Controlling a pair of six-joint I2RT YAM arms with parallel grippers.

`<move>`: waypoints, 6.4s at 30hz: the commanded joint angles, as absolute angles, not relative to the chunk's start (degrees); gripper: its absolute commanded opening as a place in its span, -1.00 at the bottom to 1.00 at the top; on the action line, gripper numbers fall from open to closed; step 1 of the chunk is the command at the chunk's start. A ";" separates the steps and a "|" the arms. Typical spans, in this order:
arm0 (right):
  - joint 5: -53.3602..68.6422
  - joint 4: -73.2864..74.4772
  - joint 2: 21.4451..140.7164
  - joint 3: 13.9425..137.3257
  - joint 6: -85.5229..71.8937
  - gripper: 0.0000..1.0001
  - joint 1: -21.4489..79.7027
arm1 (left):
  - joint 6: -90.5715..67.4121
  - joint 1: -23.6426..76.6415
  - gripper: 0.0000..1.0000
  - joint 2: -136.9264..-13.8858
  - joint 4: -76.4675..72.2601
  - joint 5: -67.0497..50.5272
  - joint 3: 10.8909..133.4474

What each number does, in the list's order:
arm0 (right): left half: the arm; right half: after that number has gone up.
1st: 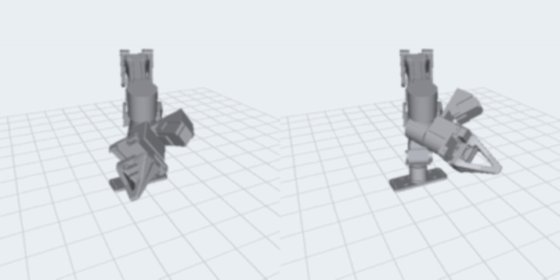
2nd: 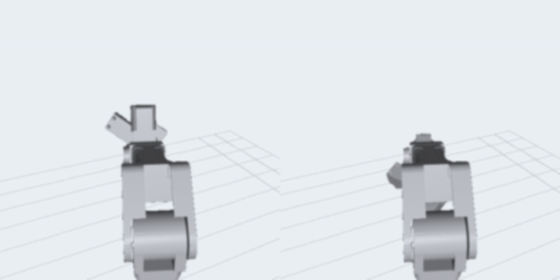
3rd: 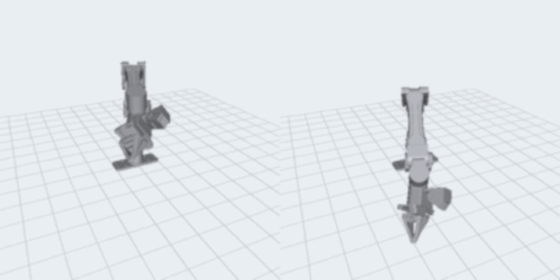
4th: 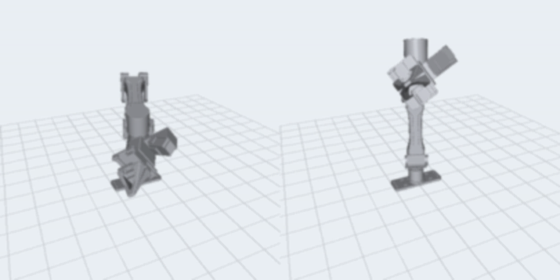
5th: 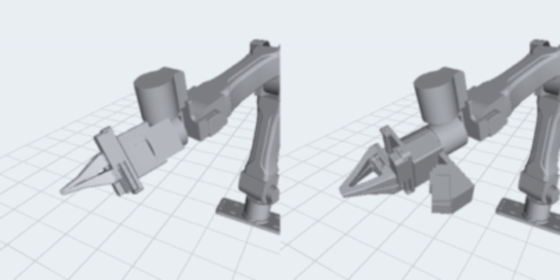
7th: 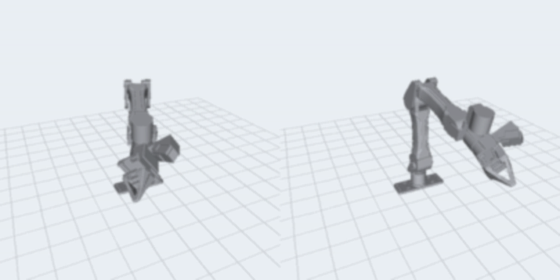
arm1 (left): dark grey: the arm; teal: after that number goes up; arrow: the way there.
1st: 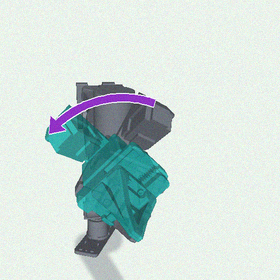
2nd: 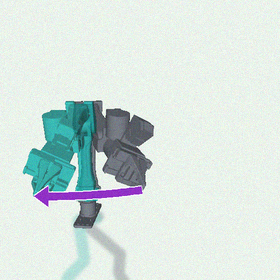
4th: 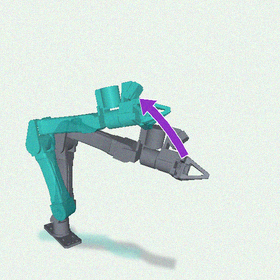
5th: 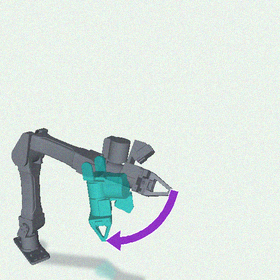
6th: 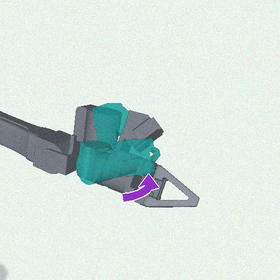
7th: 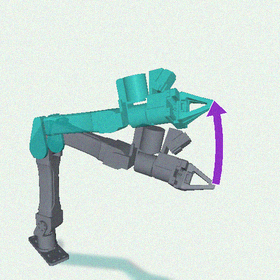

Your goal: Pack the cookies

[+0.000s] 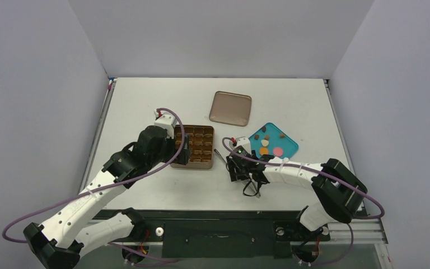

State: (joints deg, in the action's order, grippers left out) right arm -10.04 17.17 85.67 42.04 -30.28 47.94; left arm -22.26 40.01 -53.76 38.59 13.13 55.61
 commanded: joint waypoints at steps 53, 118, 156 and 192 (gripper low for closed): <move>-43.39 -18.29 96.16 34.98 -41.56 0.29 60.17 | -21.70 37.32 0.93 -51.81 37.20 18.65 53.65; -21.88 37.78 64.86 51.27 -34.05 -0.15 38.52 | -21.66 37.27 0.93 -48.06 37.04 17.14 53.26; -16.26 29.14 76.21 53.60 -32.81 -0.28 33.70 | -21.52 37.26 0.93 -48.78 37.10 16.47 52.92; -18.96 28.33 77.83 50.56 -32.19 -0.46 33.57 | -21.48 37.22 0.93 -49.08 37.35 17.05 52.97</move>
State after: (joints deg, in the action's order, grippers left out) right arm -17.12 30.04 78.39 50.50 -32.32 33.78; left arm -21.98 37.65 -49.19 38.61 17.12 53.01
